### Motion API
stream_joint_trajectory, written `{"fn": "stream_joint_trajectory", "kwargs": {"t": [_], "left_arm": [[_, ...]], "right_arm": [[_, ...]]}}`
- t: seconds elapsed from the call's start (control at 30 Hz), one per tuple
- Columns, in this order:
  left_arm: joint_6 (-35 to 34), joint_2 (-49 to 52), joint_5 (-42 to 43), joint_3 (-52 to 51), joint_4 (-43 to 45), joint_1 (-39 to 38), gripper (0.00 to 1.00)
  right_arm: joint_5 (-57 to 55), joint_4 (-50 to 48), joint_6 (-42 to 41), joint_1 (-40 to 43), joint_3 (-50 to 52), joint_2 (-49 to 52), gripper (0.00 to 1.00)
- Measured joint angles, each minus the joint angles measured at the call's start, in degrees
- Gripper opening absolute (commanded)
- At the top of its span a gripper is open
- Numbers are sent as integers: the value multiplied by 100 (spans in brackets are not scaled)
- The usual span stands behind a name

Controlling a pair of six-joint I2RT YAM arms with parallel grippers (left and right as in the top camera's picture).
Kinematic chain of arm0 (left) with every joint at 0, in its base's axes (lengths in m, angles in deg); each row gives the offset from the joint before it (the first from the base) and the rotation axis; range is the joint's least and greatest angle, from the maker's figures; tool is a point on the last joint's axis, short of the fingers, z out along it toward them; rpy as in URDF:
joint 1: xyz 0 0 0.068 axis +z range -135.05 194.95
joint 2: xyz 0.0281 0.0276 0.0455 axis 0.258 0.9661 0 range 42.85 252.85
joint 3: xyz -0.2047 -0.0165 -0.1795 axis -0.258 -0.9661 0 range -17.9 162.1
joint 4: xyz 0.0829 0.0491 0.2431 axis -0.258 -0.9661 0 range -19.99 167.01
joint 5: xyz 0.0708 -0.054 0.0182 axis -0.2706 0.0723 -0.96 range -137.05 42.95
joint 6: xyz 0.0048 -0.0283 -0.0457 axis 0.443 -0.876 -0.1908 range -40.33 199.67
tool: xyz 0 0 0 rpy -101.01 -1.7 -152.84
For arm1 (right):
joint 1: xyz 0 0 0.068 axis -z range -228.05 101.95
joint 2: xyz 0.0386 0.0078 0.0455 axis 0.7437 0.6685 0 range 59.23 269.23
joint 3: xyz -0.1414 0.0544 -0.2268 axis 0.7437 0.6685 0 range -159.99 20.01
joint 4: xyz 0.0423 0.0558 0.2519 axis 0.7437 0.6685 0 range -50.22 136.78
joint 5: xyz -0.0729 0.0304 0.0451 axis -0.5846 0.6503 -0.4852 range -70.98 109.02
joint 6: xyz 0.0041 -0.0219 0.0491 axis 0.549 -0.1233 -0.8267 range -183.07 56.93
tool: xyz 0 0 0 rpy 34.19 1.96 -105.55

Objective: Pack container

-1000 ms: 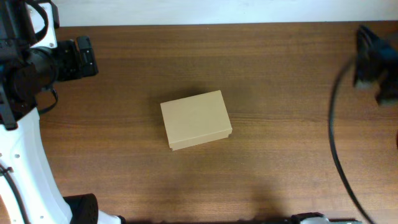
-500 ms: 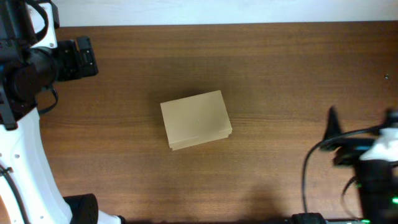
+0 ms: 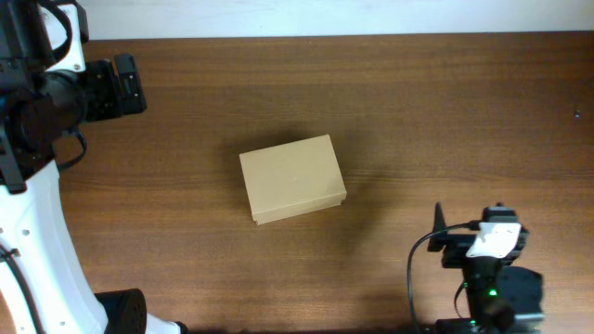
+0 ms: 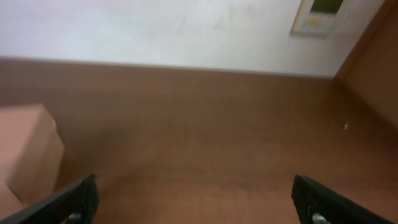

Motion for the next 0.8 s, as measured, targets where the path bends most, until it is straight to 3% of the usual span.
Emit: {"fn": "stream_joint_trajectory", "kwargs": {"t": [0.2, 0.8], "left_arm": [[2, 0, 2, 0, 2, 0, 100], [0, 0, 0, 0, 0, 0, 100]], "right_arm": [[46, -33, 2, 258, 577, -570, 99], [55, -96, 0, 404, 962, -588, 99]]}}
